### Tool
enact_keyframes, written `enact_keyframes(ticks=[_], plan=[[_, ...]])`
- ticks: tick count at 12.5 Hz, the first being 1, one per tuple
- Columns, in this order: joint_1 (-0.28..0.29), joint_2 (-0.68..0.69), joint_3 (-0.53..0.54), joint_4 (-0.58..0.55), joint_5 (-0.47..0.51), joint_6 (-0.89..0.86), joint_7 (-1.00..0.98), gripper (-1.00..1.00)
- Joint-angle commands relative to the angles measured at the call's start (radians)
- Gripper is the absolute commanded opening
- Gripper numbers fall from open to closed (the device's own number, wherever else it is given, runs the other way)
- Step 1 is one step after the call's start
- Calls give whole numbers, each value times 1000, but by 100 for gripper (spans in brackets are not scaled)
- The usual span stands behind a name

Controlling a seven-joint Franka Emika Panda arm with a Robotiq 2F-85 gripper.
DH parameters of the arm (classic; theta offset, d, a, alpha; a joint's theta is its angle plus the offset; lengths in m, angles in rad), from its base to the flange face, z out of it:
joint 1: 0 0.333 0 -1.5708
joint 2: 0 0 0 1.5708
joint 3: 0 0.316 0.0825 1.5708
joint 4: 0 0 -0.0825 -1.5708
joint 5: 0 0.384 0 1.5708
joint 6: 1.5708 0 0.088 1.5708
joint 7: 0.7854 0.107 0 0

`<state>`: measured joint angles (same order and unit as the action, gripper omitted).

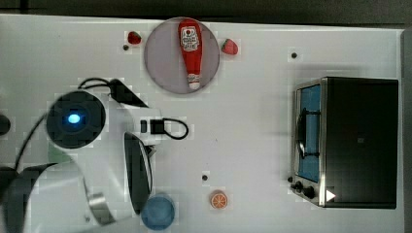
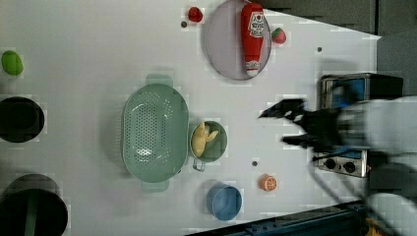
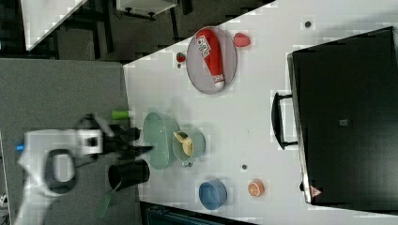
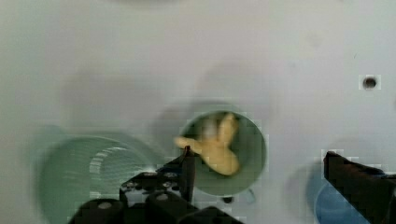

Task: Pick Banana and place it in mug.

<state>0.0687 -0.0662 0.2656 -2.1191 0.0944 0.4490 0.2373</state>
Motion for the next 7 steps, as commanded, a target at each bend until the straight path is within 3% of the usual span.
enact_keyframes(ticks=[1,4,7], plan=[[-62,-82,-141,167,-32,-203,-174,100],[-65,-111,-253,285,-134,-383,-286,100],[-66,-115,-331,315,-133,-404,-287,100]])
